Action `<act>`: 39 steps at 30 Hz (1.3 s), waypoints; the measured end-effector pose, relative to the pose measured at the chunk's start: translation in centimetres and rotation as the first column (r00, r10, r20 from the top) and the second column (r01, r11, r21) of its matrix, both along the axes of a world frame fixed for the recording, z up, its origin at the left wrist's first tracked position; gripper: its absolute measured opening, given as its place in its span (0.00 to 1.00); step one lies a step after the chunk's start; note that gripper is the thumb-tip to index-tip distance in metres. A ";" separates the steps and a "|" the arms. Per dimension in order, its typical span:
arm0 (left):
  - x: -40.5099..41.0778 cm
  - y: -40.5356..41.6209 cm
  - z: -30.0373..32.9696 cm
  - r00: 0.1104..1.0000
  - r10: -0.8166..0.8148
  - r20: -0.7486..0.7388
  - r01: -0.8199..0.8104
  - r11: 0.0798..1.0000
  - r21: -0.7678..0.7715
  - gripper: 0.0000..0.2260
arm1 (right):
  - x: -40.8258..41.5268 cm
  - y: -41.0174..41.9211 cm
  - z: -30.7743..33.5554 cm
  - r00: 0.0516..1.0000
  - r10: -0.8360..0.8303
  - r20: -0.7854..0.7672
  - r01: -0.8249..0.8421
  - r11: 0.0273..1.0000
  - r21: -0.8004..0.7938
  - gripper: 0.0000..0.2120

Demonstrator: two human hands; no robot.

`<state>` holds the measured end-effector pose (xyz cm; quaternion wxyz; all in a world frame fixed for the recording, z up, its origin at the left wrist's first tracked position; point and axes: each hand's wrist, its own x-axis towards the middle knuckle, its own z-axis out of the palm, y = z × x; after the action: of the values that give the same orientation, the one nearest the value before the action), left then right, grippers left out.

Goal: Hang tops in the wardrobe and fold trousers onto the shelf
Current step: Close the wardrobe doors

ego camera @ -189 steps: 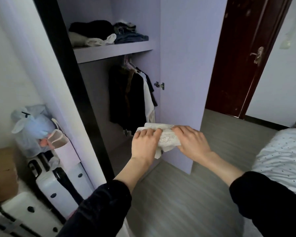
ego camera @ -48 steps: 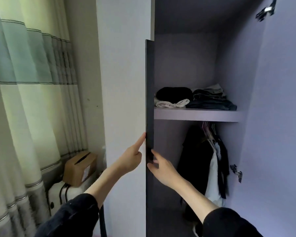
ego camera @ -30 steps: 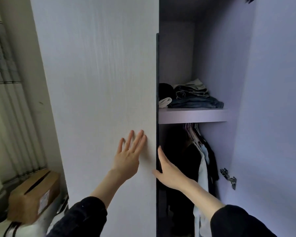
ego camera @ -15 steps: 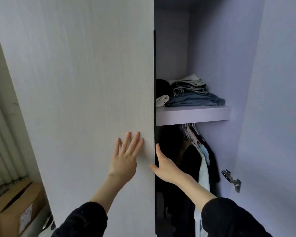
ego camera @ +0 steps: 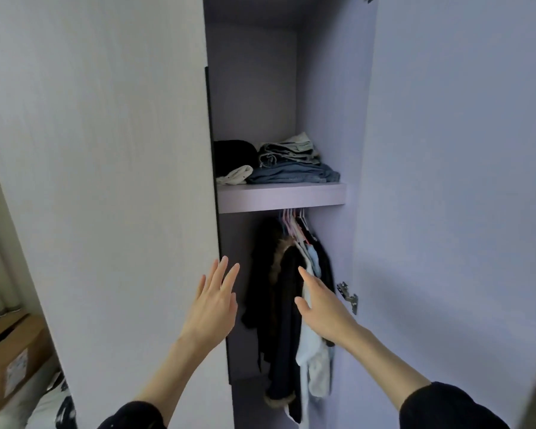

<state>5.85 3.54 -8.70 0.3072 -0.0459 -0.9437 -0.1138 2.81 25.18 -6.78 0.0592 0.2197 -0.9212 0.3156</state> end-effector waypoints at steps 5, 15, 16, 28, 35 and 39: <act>4.1 10.1 -1.4 0.983 -0.180 -0.017 0.181 0.983 0.042 0.24 | 6.3 9.4 0.5 0.981 -0.099 -0.167 0.104 0.994 0.022 0.26; 7.9 22.3 0.7 0.914 -0.393 -0.100 0.380 0.916 -0.127 0.24 | 11.2 23.0 1.8 0.673 -0.535 -0.511 0.368 0.841 -0.397 0.15; 8.0 22.9 0.7 0.911 -0.401 -0.094 0.386 0.911 -0.145 0.25 | 11.1 23.9 1.9 0.653 -0.563 -0.506 0.404 0.825 -0.397 0.16; 10.2 23.7 0.6 0.934 -0.355 -0.049 0.341 0.922 -0.182 0.30 | 10.8 27.1 2.5 0.941 -0.338 0.017 0.300 0.809 -0.506 0.22; 11.0 23.6 -0.2 0.979 -0.198 0.046 0.203 0.968 -0.150 0.35 | 12.4 22.5 2.1 0.999 -0.029 0.030 0.040 0.868 -0.495 0.20; 10.5 22.0 0.0 0.996 -0.087 -0.001 0.087 0.992 -0.088 0.40 | 11.8 18.2 2.3 0.988 0.151 0.033 -0.124 0.900 -0.417 0.21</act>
<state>16.40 25.50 -8.73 0.3020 -0.1009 -0.9441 -0.0852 14.58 43.42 -4.51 0.0522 0.2563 -0.8170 0.5139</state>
